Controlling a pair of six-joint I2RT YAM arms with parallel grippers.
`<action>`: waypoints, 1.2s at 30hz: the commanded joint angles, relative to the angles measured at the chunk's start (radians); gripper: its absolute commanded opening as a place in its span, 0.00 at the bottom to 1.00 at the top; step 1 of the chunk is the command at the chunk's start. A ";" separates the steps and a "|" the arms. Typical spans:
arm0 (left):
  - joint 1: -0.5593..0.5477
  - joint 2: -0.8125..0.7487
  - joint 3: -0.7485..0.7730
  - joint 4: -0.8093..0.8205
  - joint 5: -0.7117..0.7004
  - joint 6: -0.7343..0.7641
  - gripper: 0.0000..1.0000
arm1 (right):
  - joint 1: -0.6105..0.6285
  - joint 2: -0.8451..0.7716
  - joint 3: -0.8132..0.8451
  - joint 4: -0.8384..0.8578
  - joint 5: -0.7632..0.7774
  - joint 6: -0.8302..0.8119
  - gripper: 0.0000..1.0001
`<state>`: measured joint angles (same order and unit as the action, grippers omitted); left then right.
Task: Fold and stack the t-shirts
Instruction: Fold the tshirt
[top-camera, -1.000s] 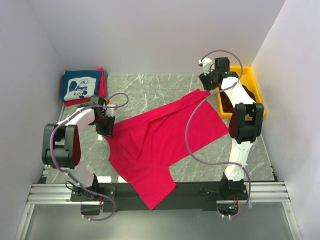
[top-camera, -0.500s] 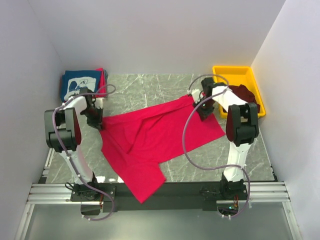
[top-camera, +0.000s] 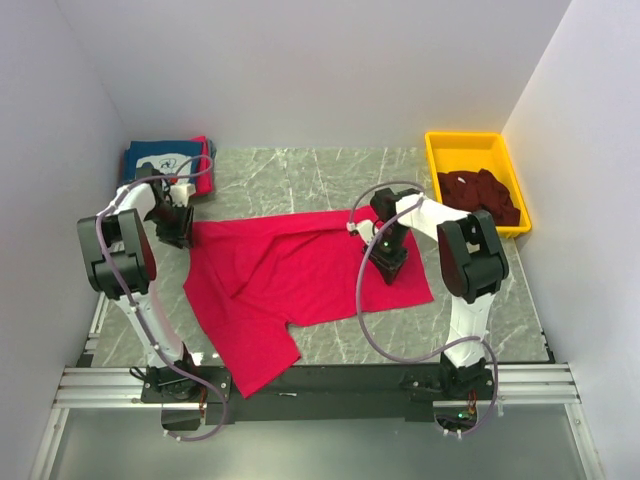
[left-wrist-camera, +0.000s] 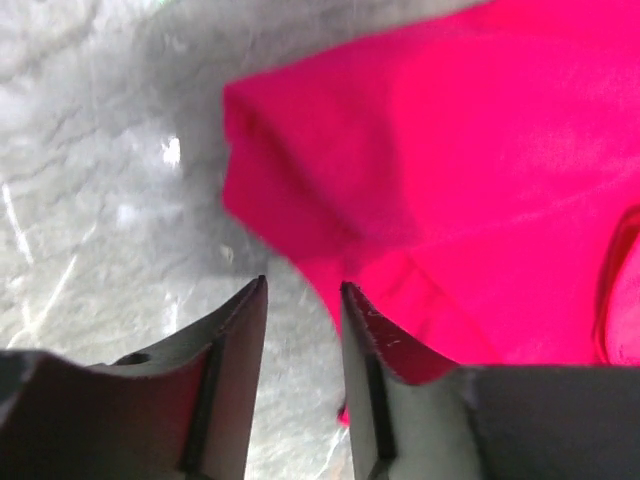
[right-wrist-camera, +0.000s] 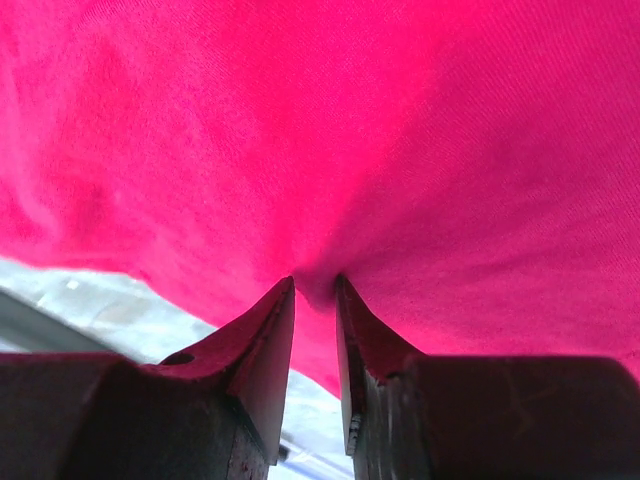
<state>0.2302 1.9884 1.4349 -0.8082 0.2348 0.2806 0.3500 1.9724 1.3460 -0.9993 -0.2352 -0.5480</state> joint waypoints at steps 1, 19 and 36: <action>0.003 -0.118 0.004 -0.052 0.092 0.069 0.42 | -0.002 -0.052 -0.054 -0.073 -0.042 0.000 0.31; -0.127 -0.139 -0.252 -0.106 -0.018 0.065 0.27 | -0.065 -0.040 -0.041 -0.025 0.011 0.146 0.30; -0.081 -0.158 0.028 -0.302 0.156 0.238 0.45 | -0.161 -0.104 0.160 -0.027 -0.124 0.152 0.40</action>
<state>0.1593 1.9392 1.4006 -1.0252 0.2337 0.4301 0.2451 1.9755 1.4181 -1.0199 -0.3050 -0.3656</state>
